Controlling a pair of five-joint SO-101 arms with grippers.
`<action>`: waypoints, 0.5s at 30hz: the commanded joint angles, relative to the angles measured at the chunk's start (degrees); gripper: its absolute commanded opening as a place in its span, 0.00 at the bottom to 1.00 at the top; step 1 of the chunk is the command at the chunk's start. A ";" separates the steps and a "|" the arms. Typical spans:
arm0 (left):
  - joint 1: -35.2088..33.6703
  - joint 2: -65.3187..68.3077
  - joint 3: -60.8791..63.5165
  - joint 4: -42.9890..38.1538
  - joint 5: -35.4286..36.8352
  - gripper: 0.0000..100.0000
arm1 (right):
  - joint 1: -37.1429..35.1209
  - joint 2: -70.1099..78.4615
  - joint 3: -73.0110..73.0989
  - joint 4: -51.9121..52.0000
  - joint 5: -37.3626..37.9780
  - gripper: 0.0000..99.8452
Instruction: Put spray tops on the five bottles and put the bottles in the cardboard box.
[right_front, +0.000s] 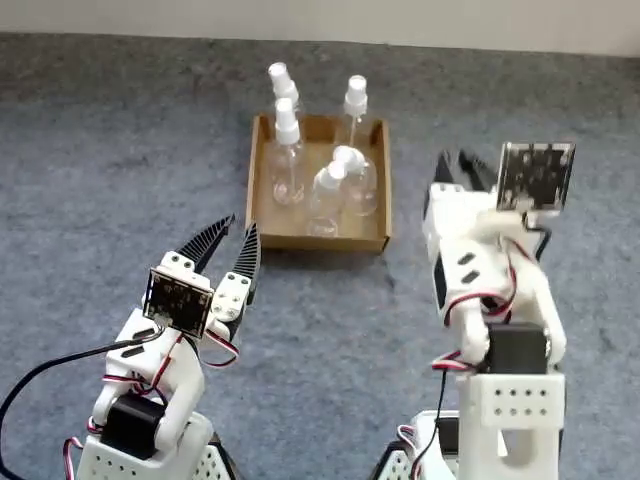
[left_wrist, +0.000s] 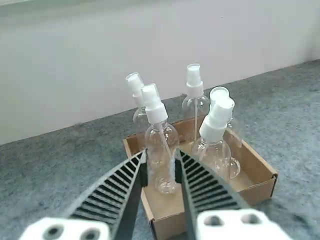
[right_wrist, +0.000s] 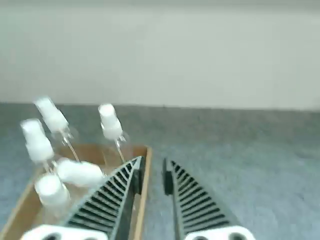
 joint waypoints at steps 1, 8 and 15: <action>-1.27 -0.57 -0.84 0.00 -0.35 0.08 | 1.01 -9.19 9.89 0.13 0.53 0.00; -1.98 -0.57 -6.73 0.53 -0.44 0.08 | 1.10 -28.97 33.19 0.31 0.62 0.00; -19.30 -0.57 -7.34 4.66 -0.44 0.08 | 1.19 -41.63 50.68 0.40 0.62 0.00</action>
